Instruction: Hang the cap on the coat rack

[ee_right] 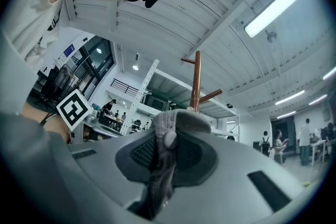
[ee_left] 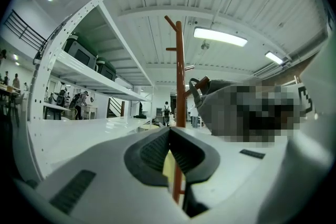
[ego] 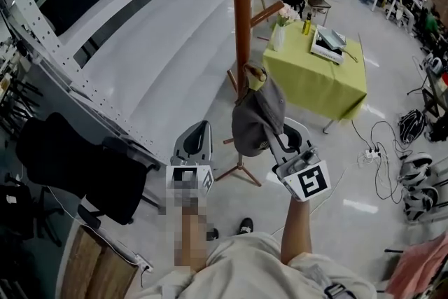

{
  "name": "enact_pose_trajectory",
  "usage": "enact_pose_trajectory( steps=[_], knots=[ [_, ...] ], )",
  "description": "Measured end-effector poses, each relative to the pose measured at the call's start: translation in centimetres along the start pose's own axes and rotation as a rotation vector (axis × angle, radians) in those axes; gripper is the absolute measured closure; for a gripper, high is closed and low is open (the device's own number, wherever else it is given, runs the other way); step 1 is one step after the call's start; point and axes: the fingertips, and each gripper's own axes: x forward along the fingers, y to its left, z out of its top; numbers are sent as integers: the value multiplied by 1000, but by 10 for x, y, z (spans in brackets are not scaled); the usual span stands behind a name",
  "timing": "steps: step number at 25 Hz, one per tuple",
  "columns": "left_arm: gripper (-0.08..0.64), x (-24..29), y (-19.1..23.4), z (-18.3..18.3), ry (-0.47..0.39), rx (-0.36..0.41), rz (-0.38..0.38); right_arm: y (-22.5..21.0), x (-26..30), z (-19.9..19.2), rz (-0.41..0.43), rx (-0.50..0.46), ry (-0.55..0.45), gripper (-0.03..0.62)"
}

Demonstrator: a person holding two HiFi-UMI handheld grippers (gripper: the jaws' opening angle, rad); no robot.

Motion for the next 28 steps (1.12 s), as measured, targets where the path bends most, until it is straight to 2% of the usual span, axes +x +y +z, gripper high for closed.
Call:
enact_pose_trajectory(
  steps=[8,18,28],
  knots=[
    [552,-7,17,-5,12,0,40,0,11,-19,21,12,40,554],
    [552,-10,25,-7,13,-3,34,0,17,-38,0,27,71,552],
    [552,-19,33,-14,25,-14,23,-1,11,-58,-85,22,142,549]
  ],
)
